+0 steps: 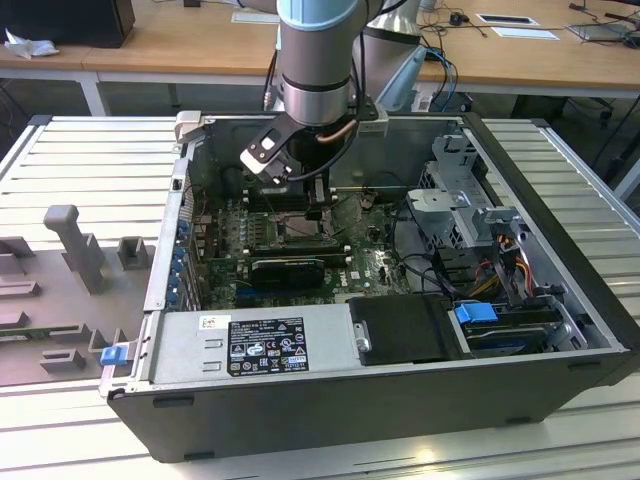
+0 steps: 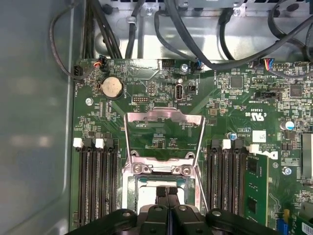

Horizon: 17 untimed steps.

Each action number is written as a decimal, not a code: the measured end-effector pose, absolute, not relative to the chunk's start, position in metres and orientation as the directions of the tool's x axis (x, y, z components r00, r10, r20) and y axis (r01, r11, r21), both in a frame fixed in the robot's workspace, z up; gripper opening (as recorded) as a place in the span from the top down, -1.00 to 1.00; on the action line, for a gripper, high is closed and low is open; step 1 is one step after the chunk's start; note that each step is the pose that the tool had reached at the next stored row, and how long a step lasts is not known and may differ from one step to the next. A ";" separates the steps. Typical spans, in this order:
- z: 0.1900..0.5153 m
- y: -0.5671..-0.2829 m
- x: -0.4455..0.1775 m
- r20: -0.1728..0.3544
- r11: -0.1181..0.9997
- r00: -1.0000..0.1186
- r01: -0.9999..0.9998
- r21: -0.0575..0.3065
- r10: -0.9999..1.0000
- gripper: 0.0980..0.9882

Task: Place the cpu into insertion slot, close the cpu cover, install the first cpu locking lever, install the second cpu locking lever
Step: 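Close the cpu cover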

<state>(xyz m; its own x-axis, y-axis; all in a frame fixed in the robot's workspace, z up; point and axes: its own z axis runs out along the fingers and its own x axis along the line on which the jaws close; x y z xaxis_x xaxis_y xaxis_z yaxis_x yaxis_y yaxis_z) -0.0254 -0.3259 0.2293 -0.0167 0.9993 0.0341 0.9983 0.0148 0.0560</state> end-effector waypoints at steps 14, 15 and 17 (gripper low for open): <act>0.237 -0.326 -0.024 0.034 0.015 -0.017 0.998 0.056 0.999 0.98; 0.237 -0.326 -0.023 0.034 0.015 -0.017 0.998 0.056 0.999 0.98; 0.238 -0.326 -0.022 0.034 0.015 -0.017 0.998 0.056 0.999 0.98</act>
<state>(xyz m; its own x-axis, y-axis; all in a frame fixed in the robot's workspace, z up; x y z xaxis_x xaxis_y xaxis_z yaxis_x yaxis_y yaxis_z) -0.0224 -0.3259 0.2380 -0.0167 0.9993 0.0339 0.9983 0.0147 0.0559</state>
